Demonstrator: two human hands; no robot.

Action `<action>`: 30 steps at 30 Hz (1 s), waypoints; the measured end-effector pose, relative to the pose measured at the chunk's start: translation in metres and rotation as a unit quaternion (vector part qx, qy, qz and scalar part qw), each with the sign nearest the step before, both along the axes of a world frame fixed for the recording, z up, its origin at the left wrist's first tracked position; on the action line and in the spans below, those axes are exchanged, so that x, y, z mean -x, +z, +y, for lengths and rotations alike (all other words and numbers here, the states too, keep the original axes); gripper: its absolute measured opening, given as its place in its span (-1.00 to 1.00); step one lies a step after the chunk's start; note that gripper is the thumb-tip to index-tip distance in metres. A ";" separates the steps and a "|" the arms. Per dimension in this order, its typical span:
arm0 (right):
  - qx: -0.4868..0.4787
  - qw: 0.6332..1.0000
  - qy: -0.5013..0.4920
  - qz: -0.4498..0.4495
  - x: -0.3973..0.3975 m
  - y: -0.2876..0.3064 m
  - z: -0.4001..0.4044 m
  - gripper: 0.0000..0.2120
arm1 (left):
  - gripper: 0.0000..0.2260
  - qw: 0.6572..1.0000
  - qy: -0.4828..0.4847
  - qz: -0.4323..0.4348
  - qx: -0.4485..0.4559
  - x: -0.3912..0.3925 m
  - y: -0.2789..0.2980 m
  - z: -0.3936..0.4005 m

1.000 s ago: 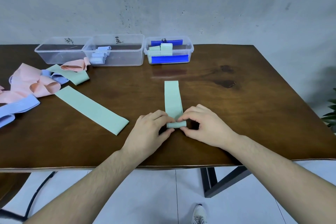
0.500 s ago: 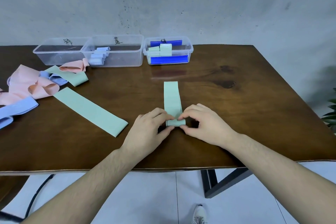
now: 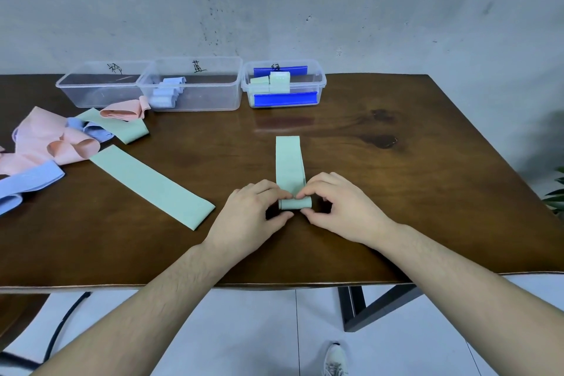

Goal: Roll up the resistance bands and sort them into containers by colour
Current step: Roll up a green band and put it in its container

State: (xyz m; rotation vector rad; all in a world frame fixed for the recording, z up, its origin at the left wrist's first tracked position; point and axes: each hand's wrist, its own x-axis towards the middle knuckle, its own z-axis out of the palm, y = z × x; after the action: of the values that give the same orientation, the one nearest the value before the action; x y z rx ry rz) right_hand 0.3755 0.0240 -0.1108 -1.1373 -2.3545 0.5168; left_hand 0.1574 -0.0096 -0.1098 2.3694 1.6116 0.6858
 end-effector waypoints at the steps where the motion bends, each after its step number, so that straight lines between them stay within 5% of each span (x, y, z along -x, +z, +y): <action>1: 0.003 1.000 0.000 0.001 0.000 0.000 0.001 -0.76 | -0.72 1.000 -0.001 0.000 0.001 0.000 0.000 0.001; 30: 0.013 1.000 -0.006 0.007 -0.012 0.002 -0.034 -0.67 | -0.78 0.998 -0.019 -0.050 -0.028 0.000 -0.011 -0.027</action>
State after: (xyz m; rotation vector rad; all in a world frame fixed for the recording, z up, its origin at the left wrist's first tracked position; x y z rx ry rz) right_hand 0.3871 -0.0098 -0.1086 -1.1560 -2.3334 0.5512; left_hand 0.1570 -0.0368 -0.1206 2.3575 1.5233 0.8379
